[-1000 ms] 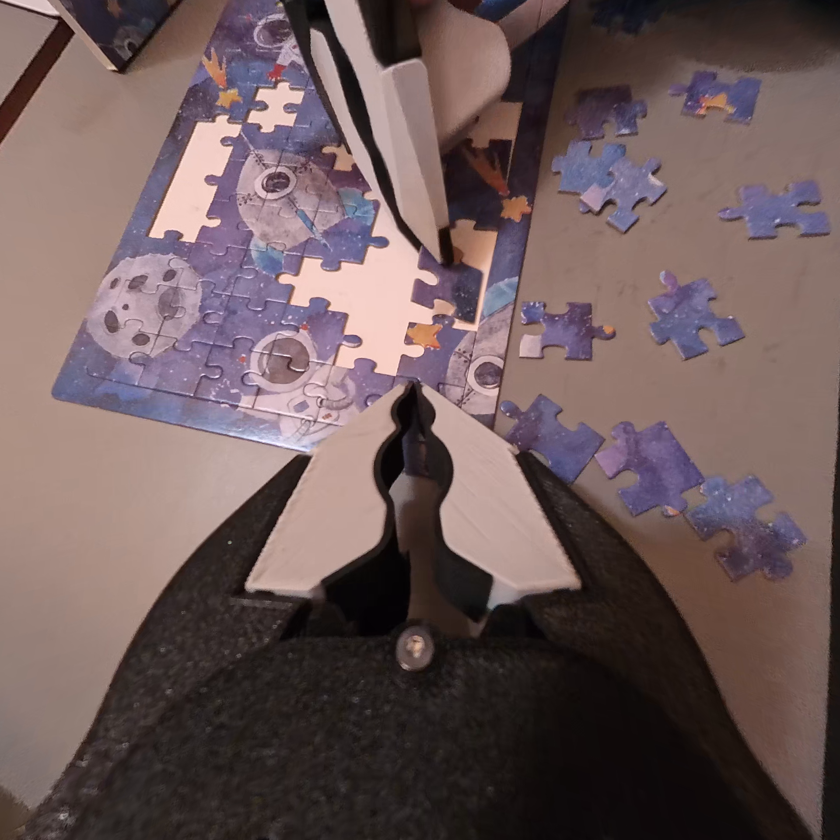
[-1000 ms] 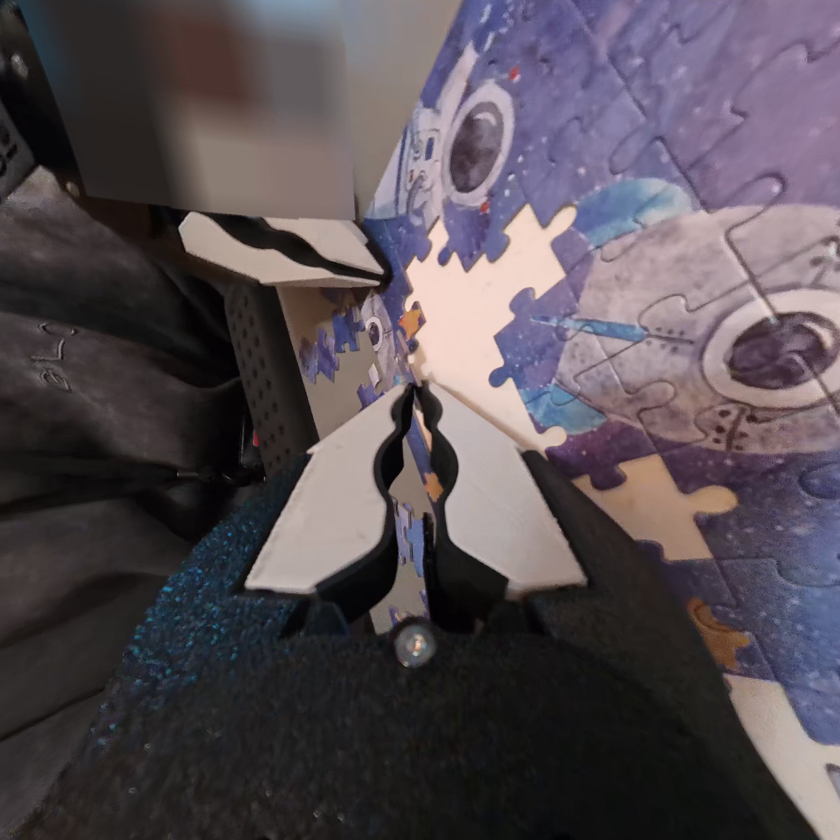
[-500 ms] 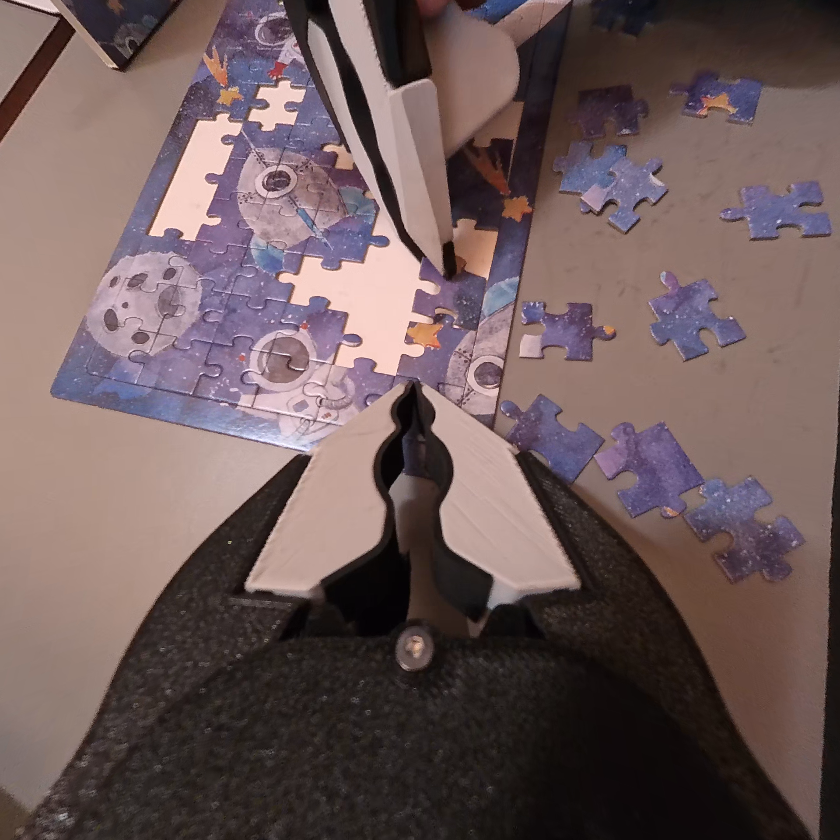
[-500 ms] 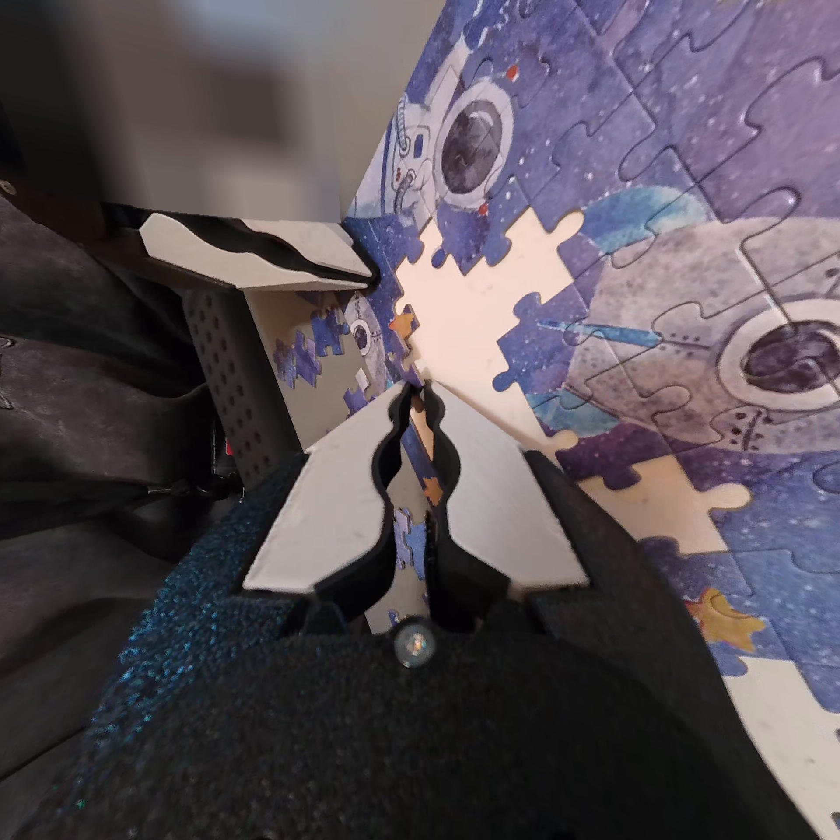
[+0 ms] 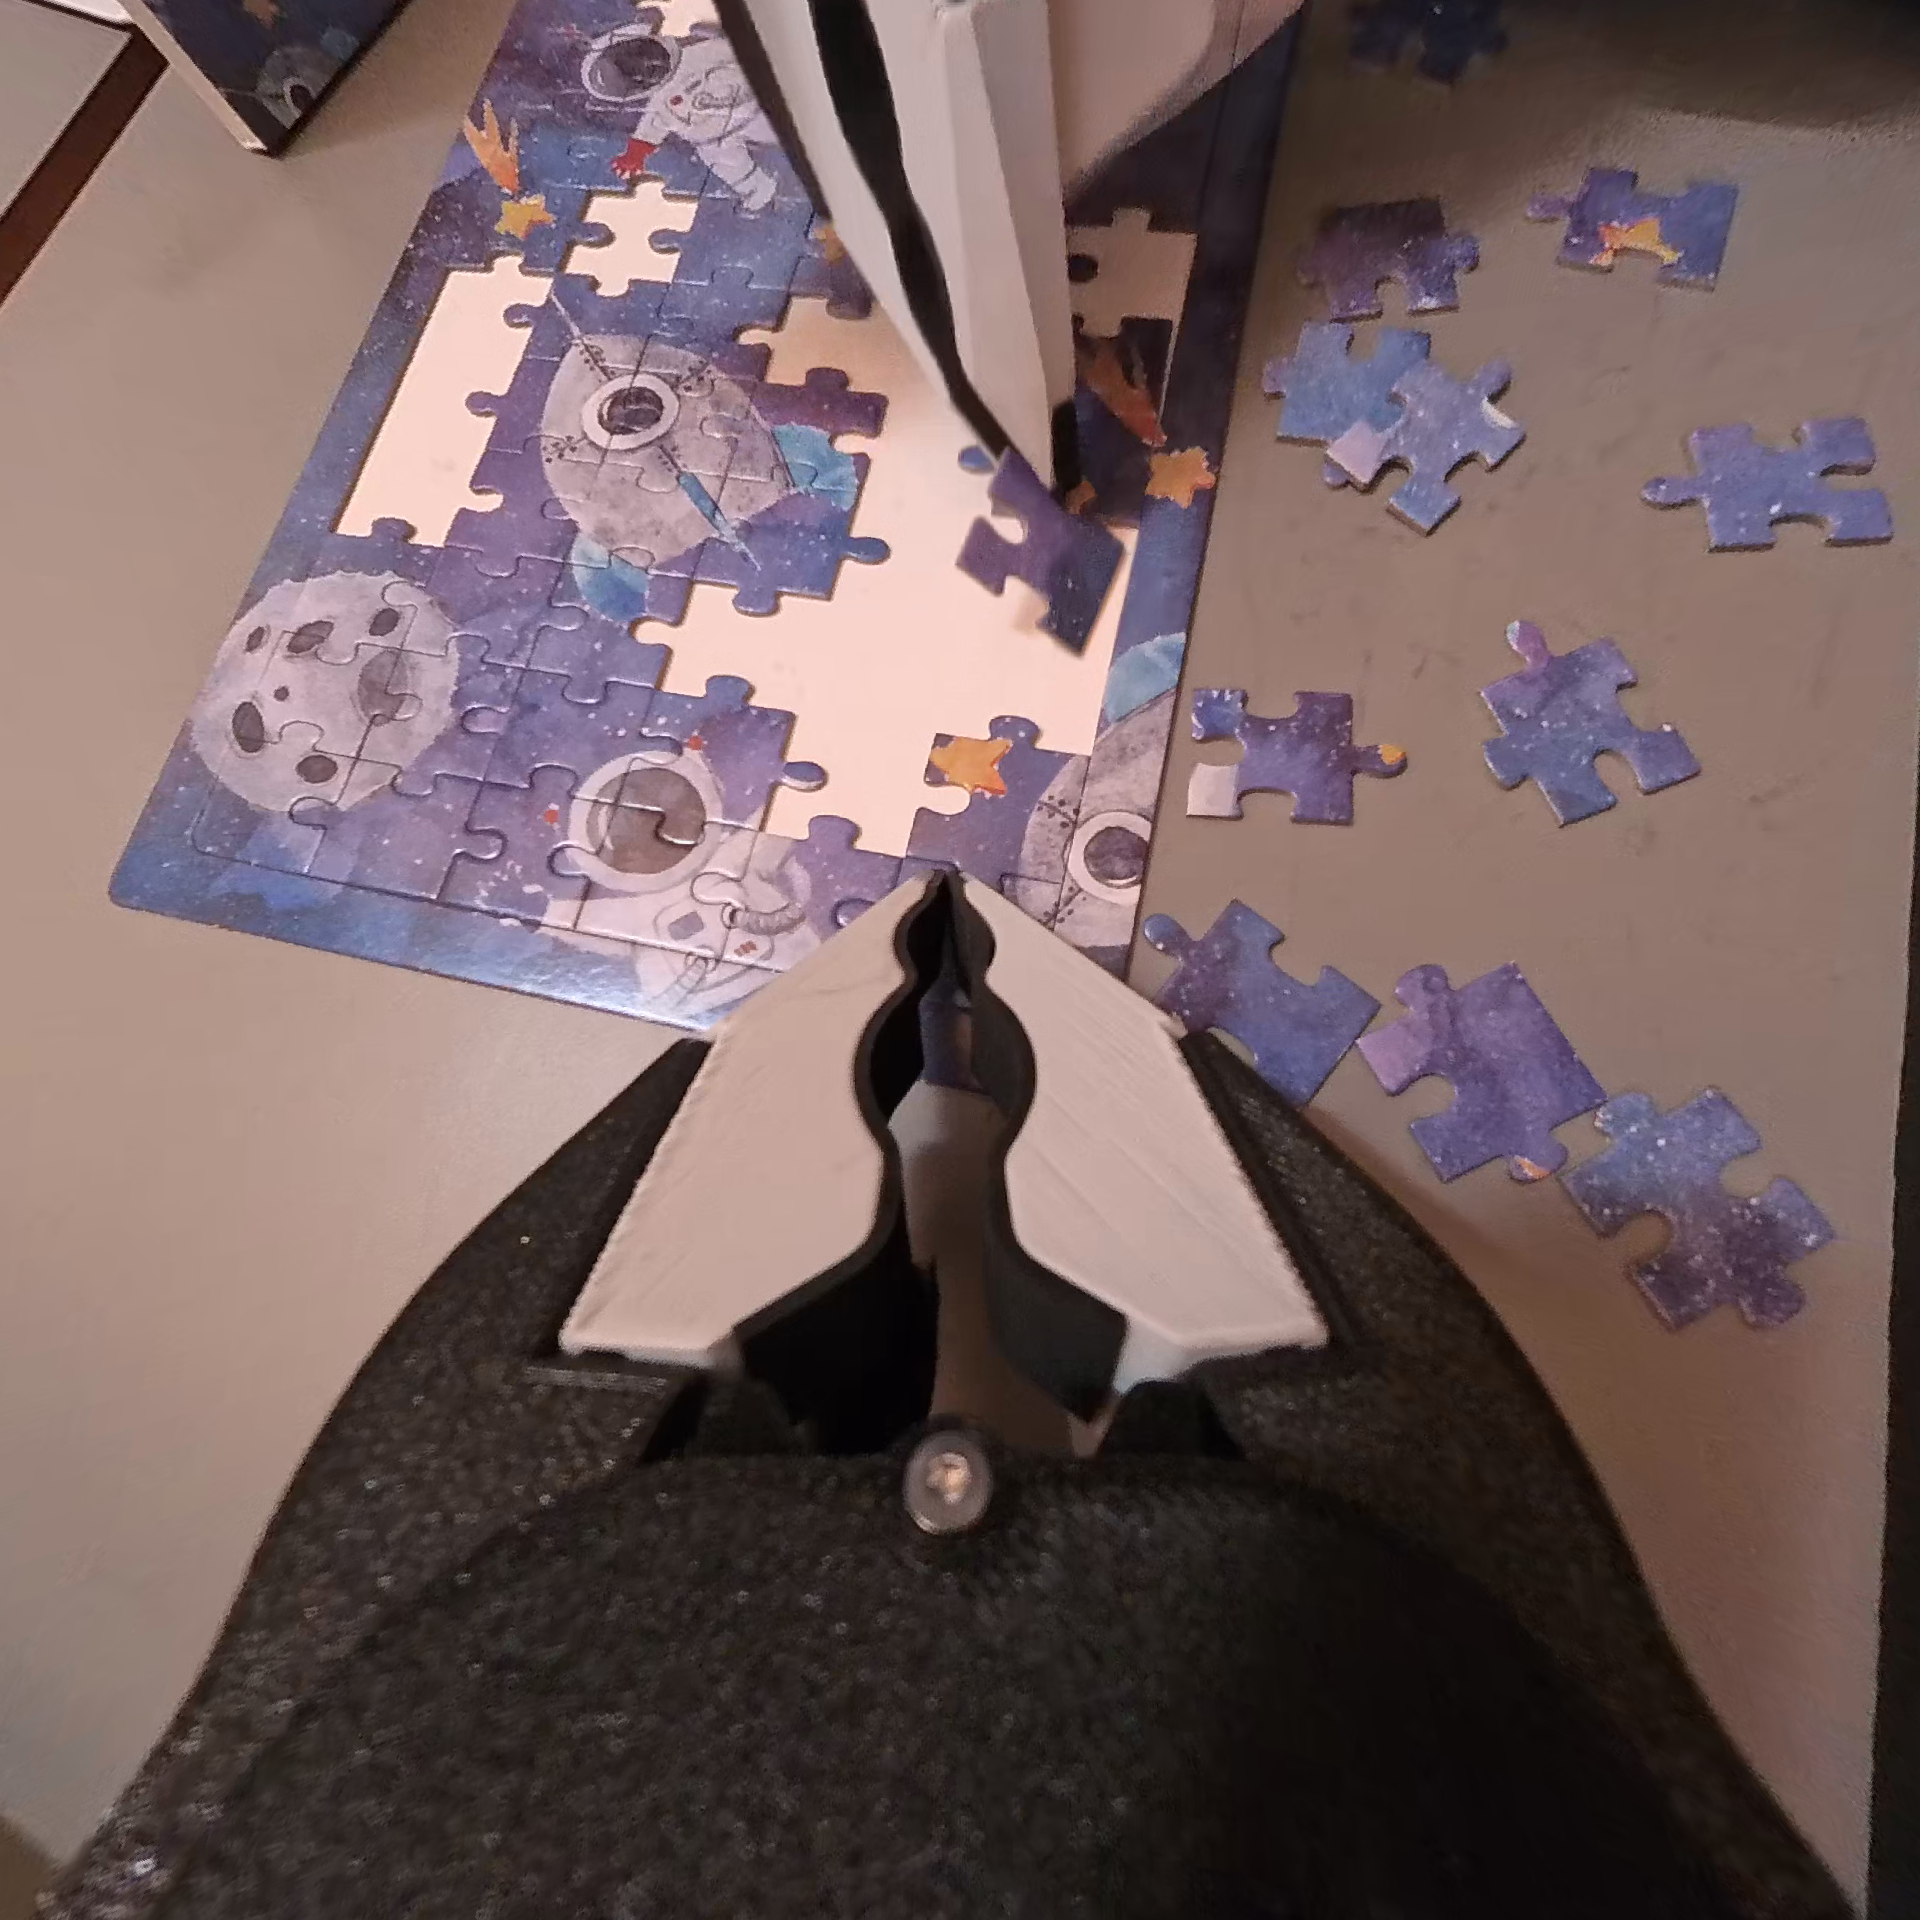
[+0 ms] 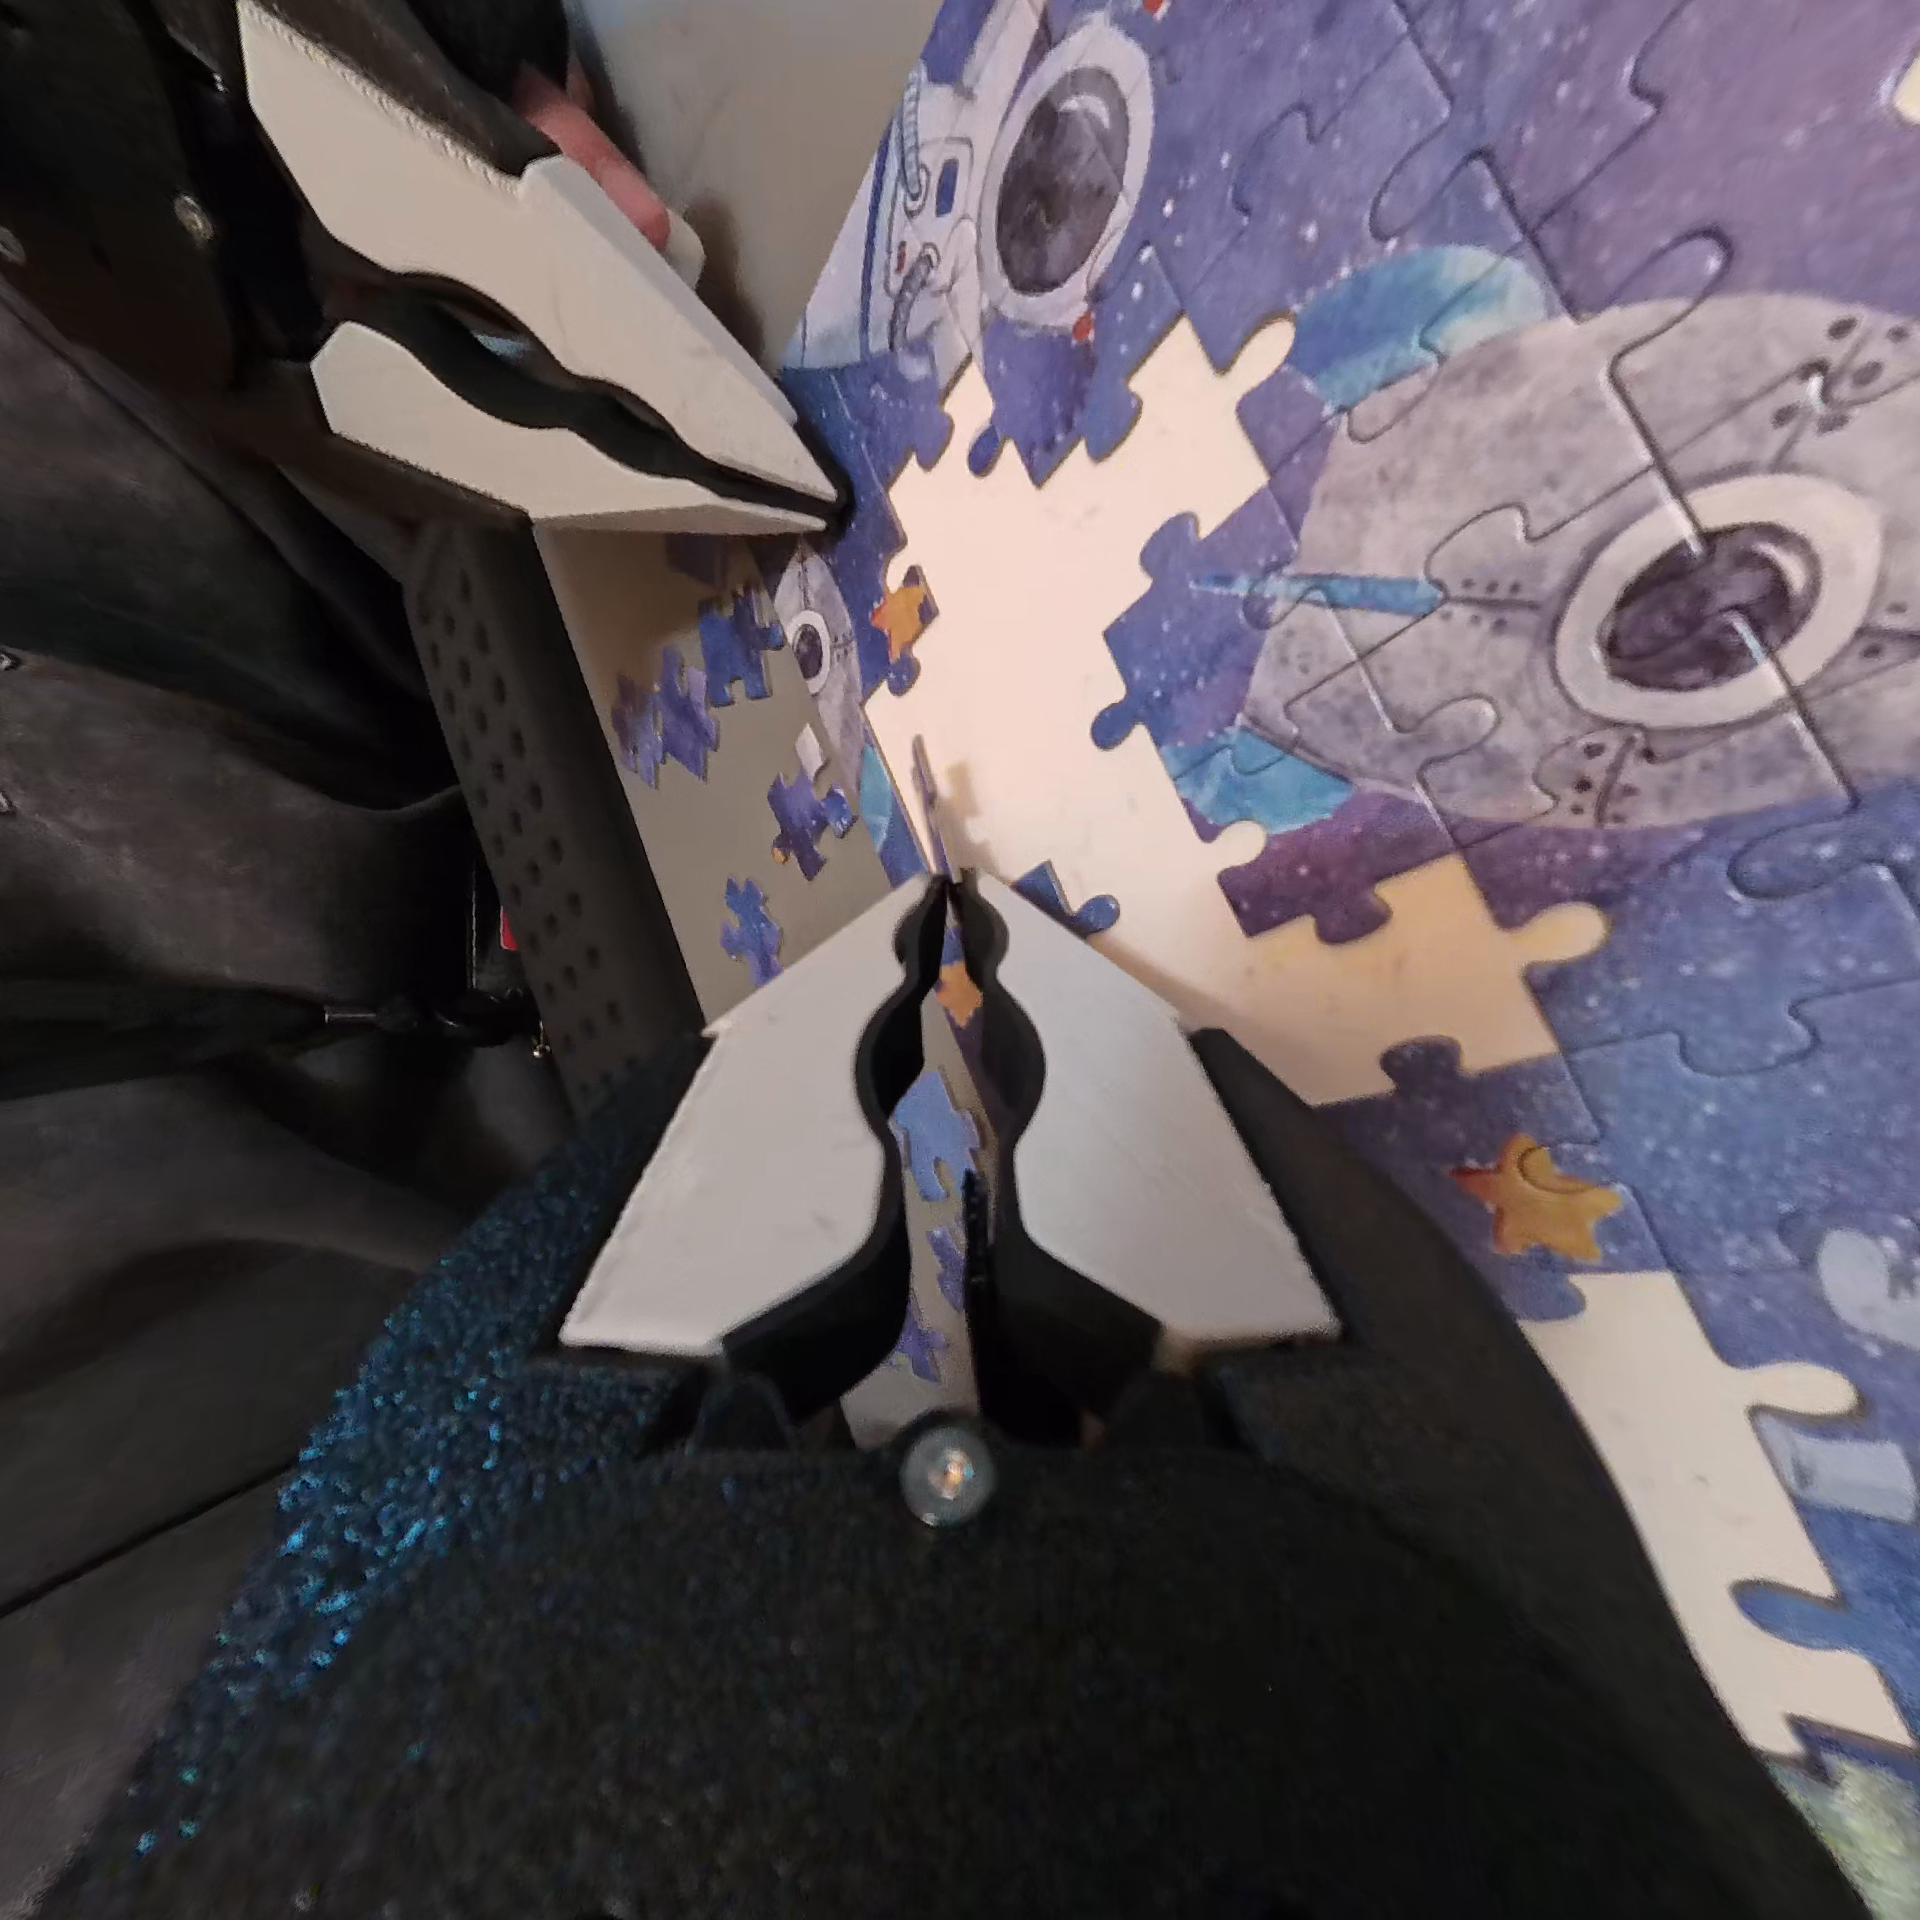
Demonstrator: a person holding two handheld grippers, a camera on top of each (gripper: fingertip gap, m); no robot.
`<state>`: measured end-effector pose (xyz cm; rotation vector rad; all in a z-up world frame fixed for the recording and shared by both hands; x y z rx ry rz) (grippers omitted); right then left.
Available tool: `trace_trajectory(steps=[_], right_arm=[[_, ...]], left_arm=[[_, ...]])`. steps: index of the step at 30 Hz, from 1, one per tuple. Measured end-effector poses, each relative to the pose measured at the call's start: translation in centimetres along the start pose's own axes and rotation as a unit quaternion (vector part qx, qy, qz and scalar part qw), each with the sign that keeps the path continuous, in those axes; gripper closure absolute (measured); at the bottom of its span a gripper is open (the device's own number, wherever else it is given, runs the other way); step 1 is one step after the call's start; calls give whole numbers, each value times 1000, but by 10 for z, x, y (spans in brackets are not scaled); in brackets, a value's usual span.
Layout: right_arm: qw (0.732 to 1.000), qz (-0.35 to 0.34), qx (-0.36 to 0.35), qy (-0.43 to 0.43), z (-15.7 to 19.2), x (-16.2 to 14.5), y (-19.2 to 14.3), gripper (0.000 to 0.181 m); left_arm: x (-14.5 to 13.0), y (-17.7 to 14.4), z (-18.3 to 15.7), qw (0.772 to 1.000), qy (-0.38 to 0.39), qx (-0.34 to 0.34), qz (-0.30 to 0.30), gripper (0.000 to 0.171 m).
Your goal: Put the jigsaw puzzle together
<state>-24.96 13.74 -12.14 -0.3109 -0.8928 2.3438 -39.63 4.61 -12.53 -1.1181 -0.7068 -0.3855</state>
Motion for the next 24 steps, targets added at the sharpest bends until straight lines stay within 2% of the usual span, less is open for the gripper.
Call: trace_trajectory(steps=[13, 19, 24], right_arm=[[999, -5, 23, -24, 5, 10, 13, 178], [998, -10, -9, -58, 9, 15, 17, 175], [997, -18, -29, -75, 15, 16, 13, 159]], left_arm=[[0, 0, 0, 1000, 0, -1, -1, 171], [0, 1, 0, 1000, -1, -1, -1, 171], [0, 0, 0, 1000, 0, 0, 0, 171]])
Point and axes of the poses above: each gripper's, where its closed fingertips meet, y out along the fingers, x out of its top, z = x × y across the jaws, the point moved 7 cm from there along -y, back along the fingers, and after that the axes turned 13 degrees about y, right-handed, at the moved point
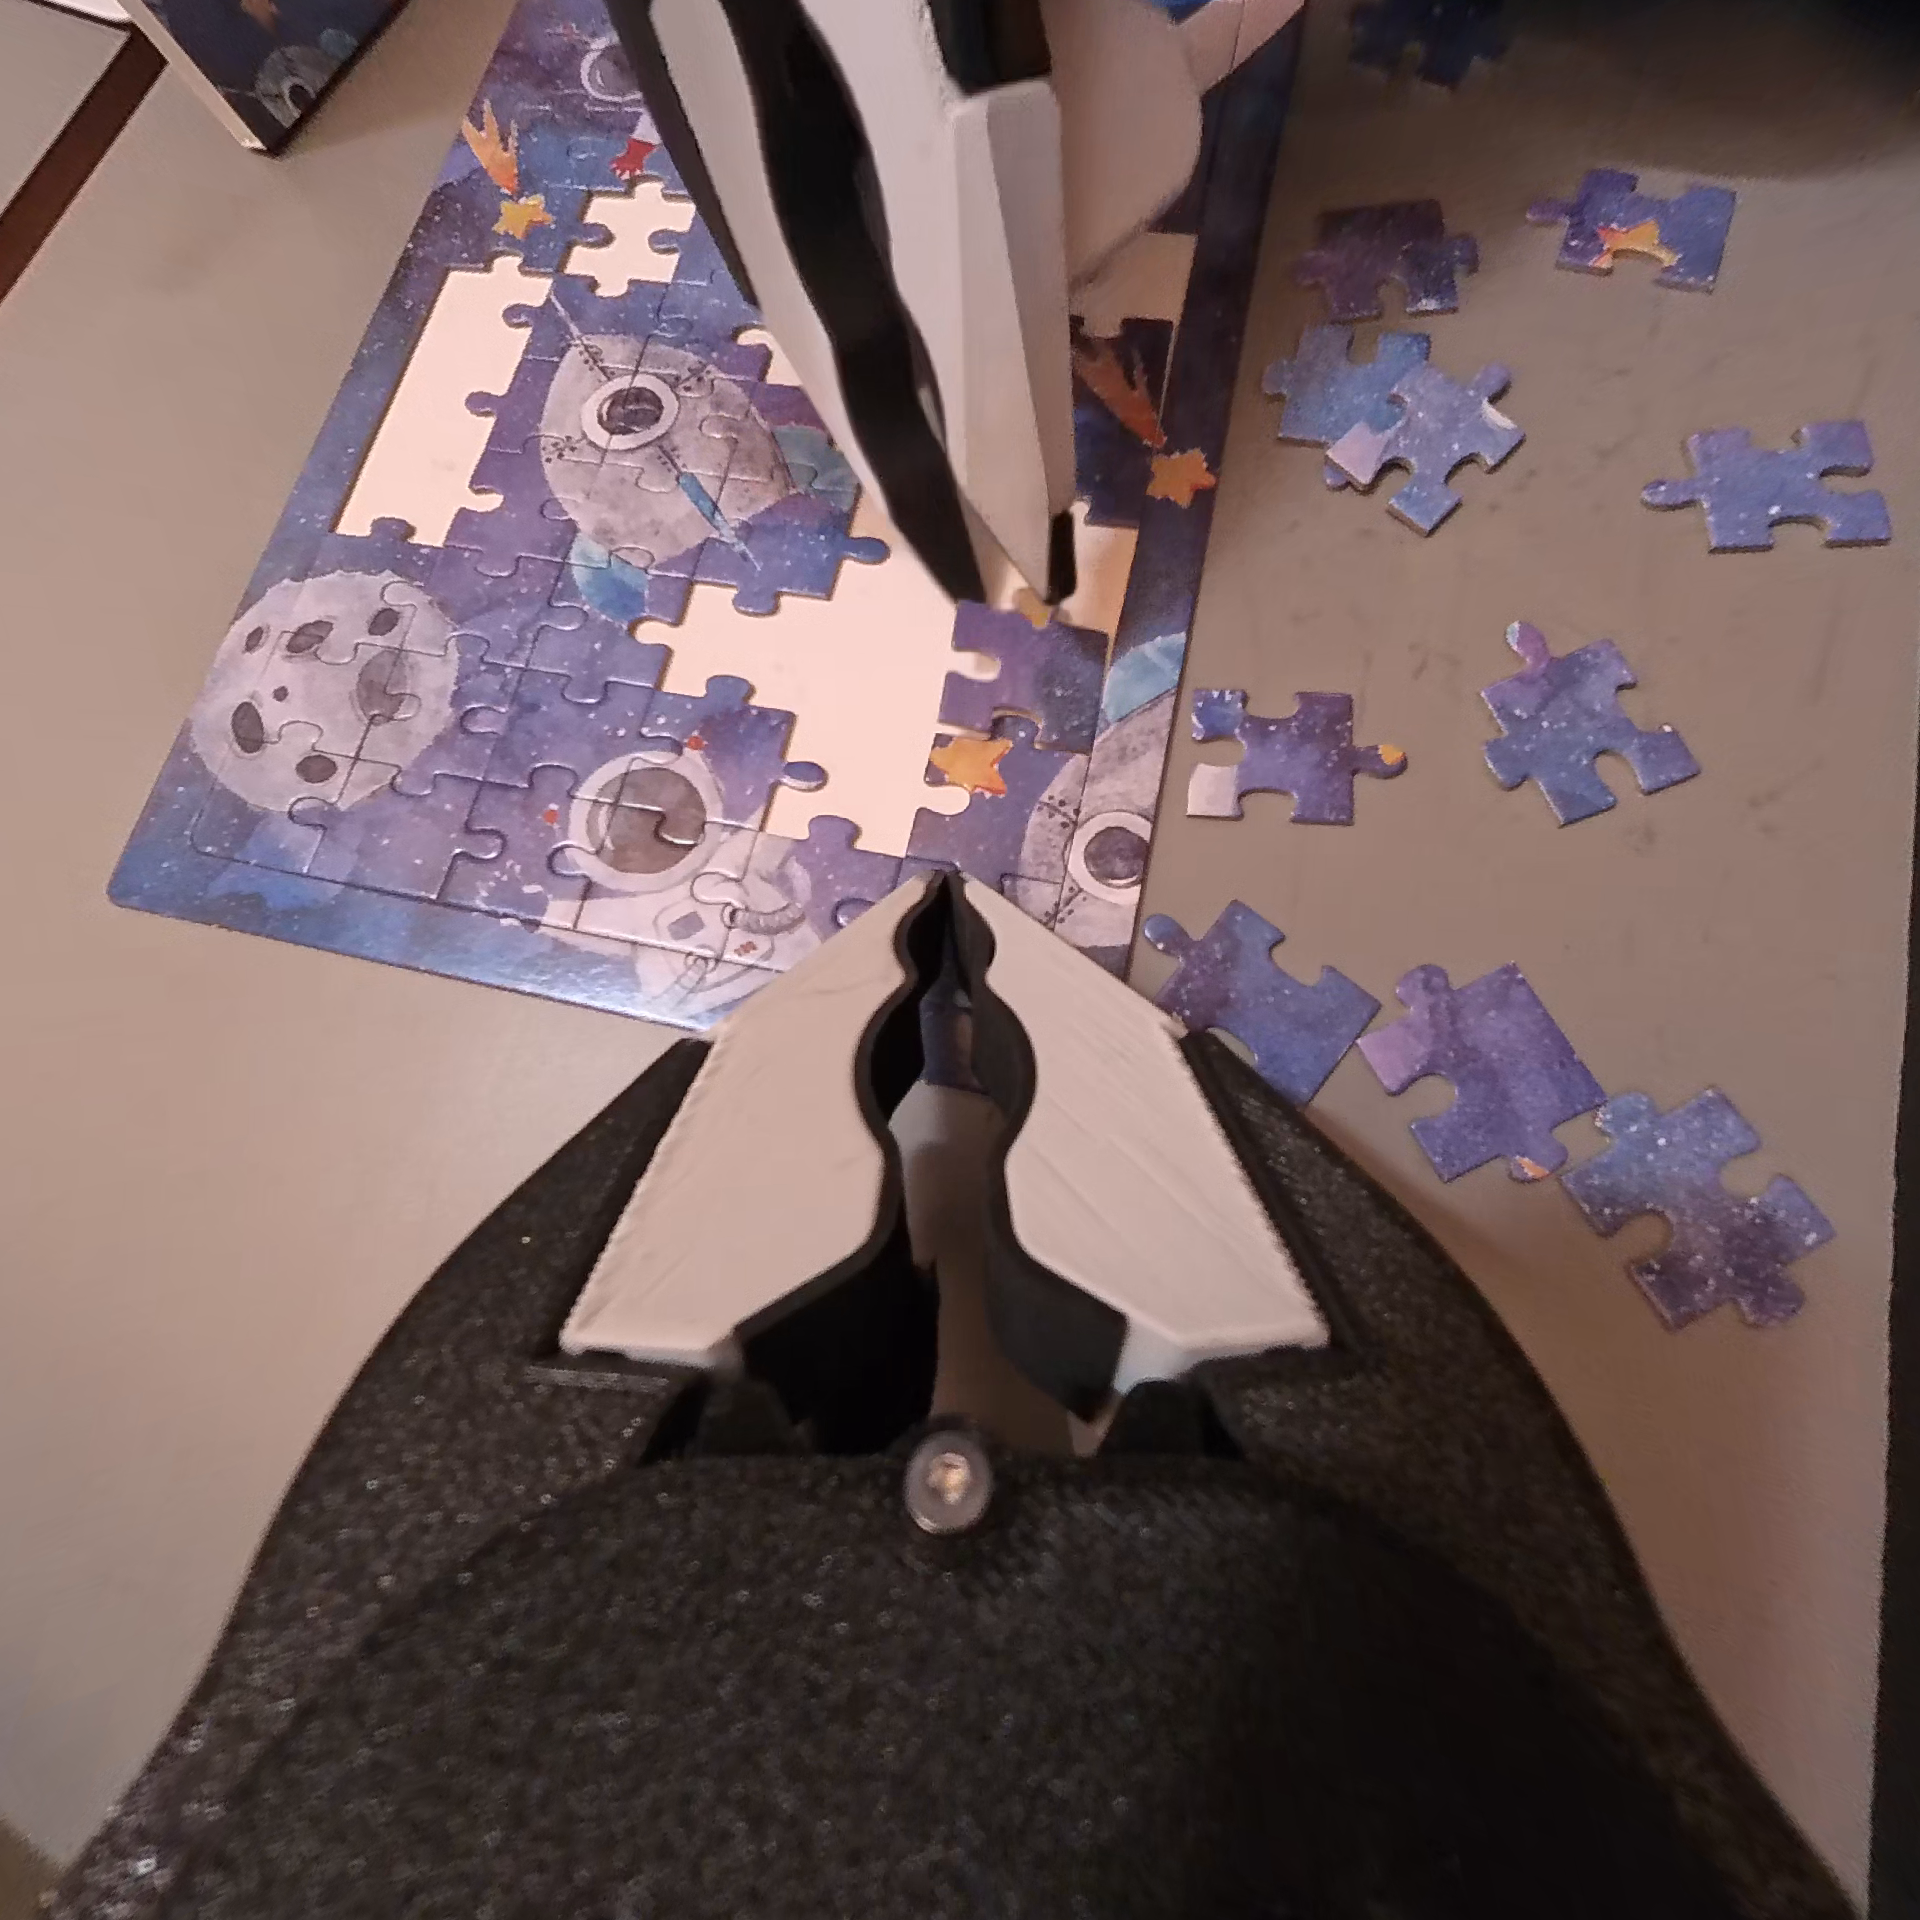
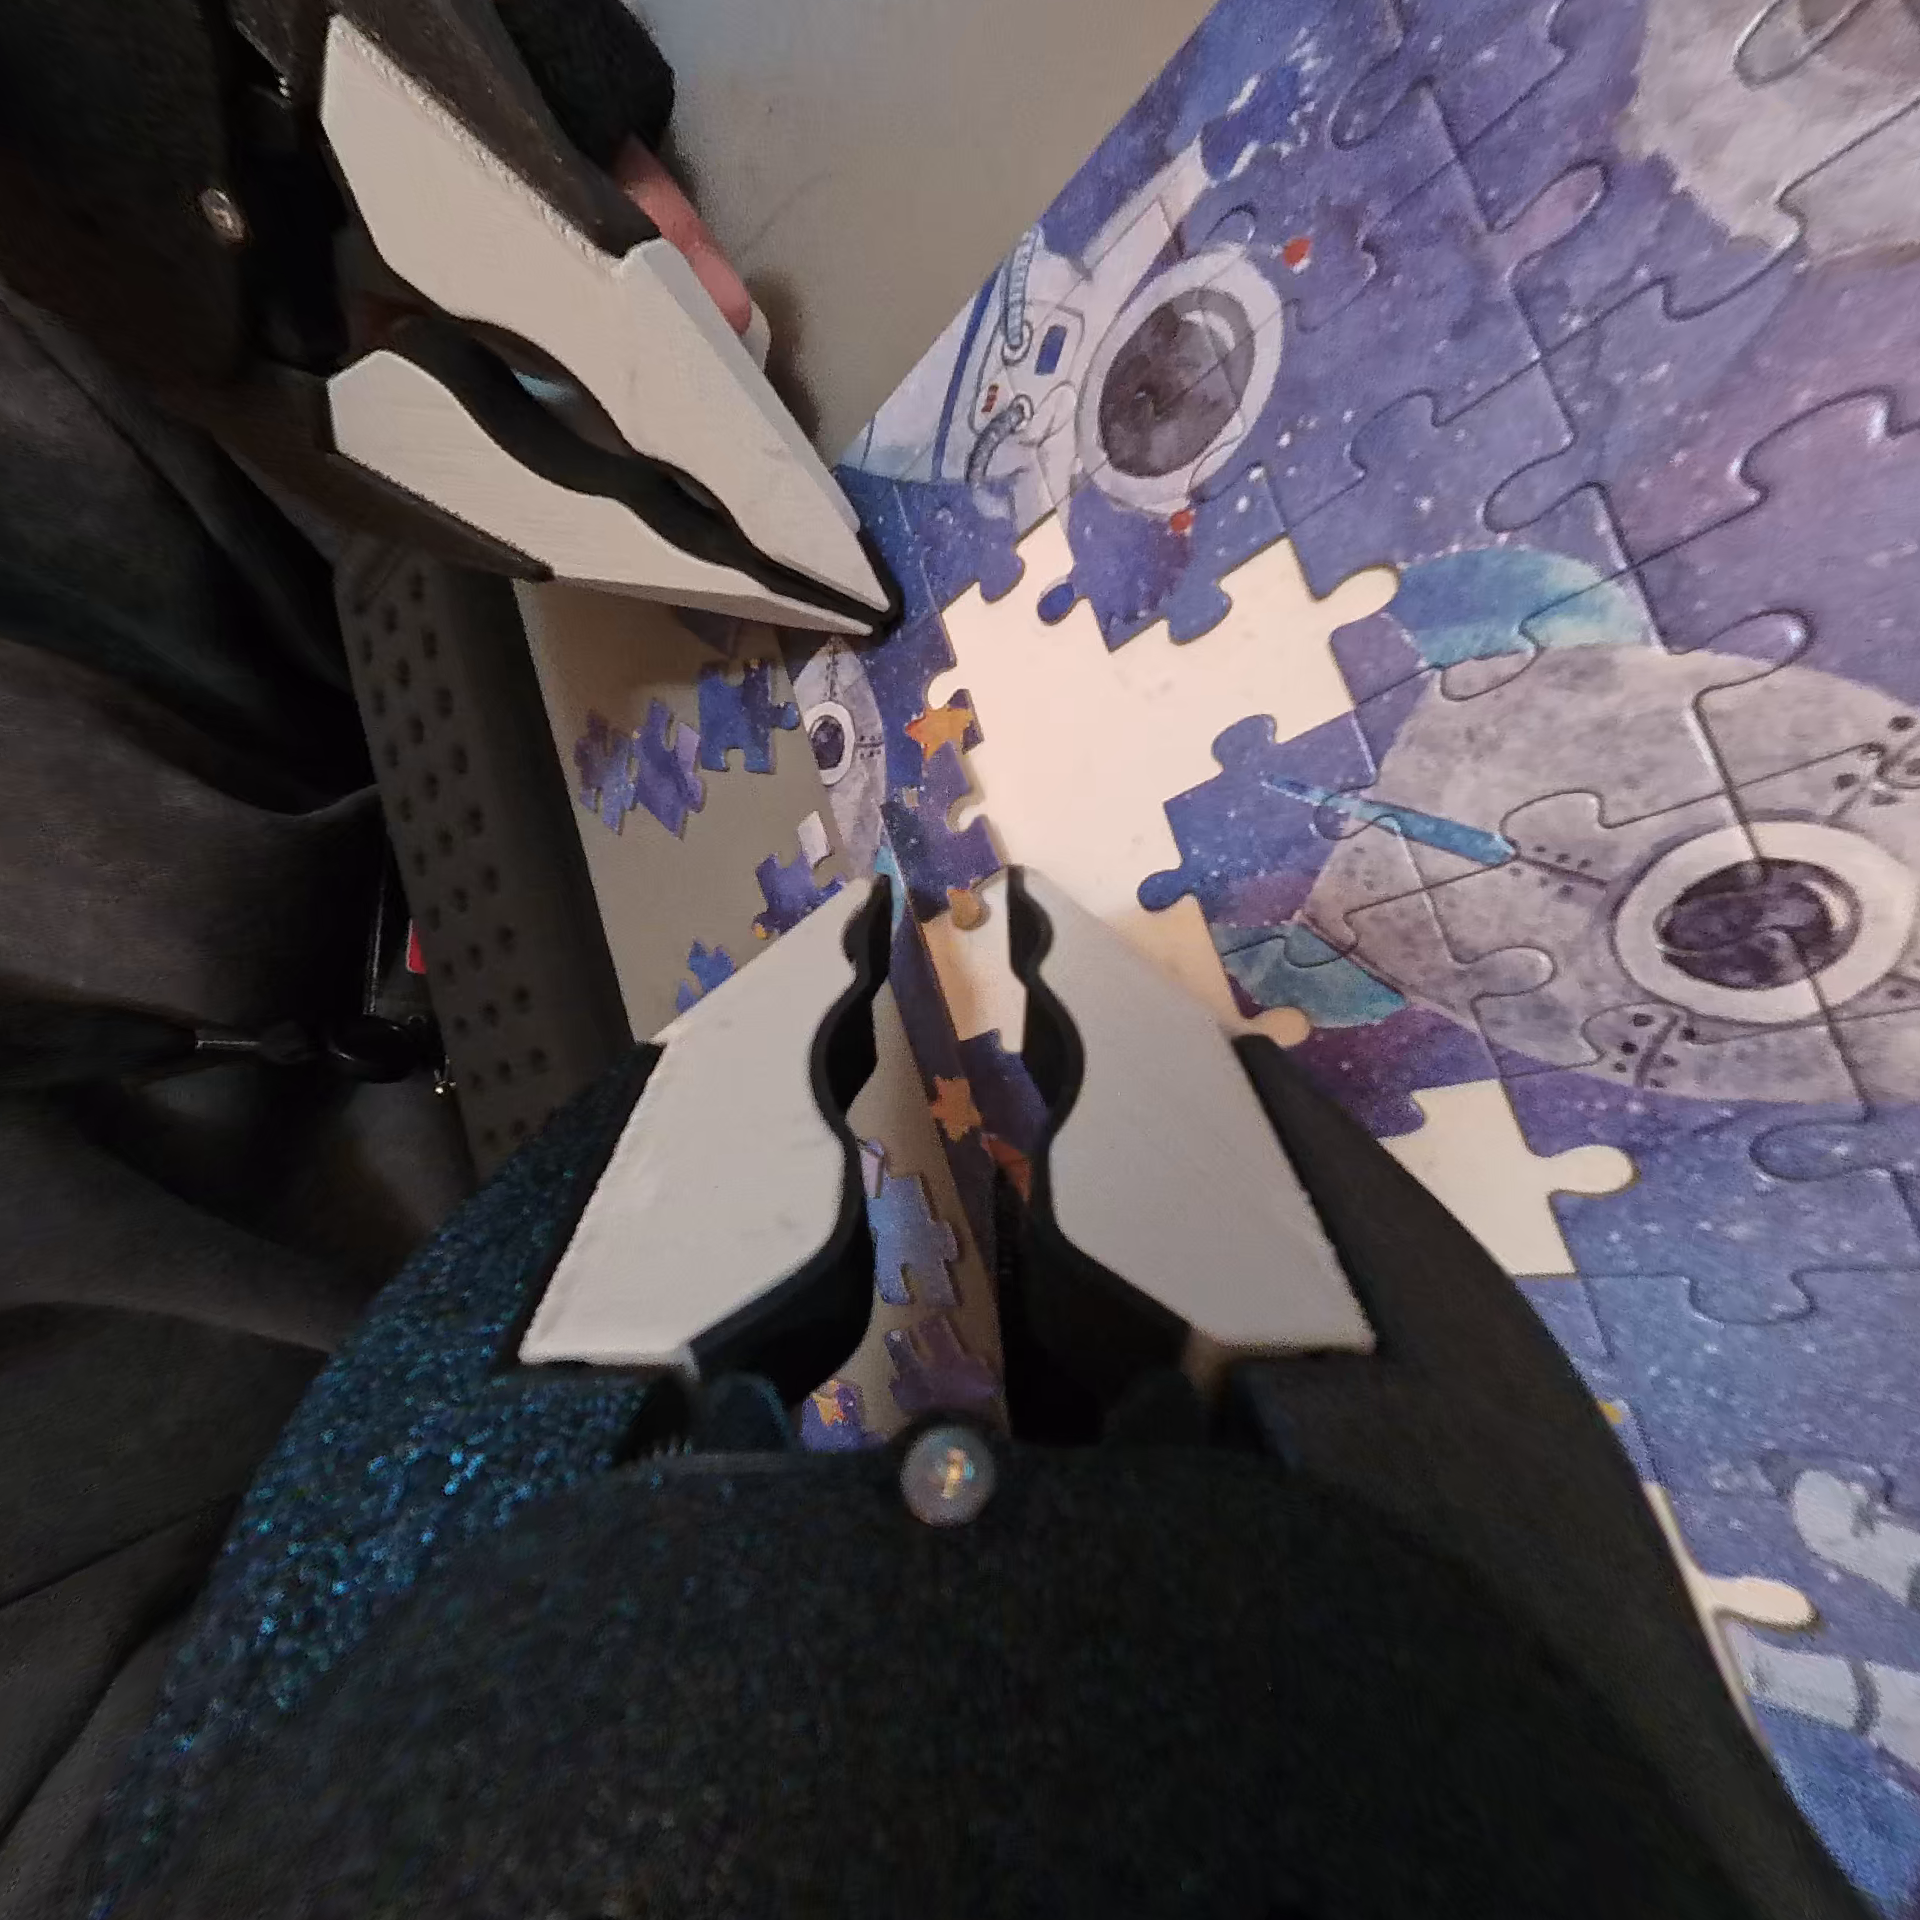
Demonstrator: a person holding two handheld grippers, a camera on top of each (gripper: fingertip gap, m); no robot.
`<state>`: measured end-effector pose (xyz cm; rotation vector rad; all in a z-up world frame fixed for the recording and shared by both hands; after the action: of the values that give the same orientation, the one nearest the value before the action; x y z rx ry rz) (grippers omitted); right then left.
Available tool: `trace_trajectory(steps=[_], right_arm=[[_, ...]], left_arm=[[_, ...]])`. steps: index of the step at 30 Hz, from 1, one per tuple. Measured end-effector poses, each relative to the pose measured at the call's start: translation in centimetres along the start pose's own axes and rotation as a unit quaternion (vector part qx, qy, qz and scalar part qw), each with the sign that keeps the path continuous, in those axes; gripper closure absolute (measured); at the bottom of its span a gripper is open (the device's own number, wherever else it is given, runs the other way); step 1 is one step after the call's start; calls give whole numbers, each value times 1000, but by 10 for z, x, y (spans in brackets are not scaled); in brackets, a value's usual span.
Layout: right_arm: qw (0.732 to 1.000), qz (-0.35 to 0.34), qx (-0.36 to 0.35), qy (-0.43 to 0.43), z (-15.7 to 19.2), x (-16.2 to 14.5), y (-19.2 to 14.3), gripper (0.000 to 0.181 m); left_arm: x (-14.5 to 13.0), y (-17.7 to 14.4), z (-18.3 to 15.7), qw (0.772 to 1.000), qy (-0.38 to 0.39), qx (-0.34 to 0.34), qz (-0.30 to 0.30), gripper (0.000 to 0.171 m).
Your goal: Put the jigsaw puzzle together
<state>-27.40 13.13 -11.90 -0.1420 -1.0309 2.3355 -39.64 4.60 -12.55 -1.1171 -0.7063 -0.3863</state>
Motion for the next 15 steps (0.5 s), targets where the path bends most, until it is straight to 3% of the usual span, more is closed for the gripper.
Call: trace_trajectory(steps=[7, 11, 15], right_arm=[[998, 1, -57, -28, 1, -2, -5, 163], [995, 13, -59, -85, 17, -3, 1, 181], [987, 28, -84, -135, 30, -3, 12, 181]], left_arm=[[0, 0, 0, 1000, -1, -1, 0, 171], [0, 0, 0, 1000, -1, -1, 0, 171], [0, 0, 0, 1000, -1, -1, 0, 171]])
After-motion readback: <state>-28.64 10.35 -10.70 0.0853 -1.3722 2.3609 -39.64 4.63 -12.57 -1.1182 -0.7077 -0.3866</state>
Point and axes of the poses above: each gripper's, where its closed fingertips meet, y out along the fingers, x out of its top, z = x × y across the jaws, the point moved 7 cm from there along -y, back along the fingers, and after that the axes turned 13 degrees about y, right-handed, at the moved point
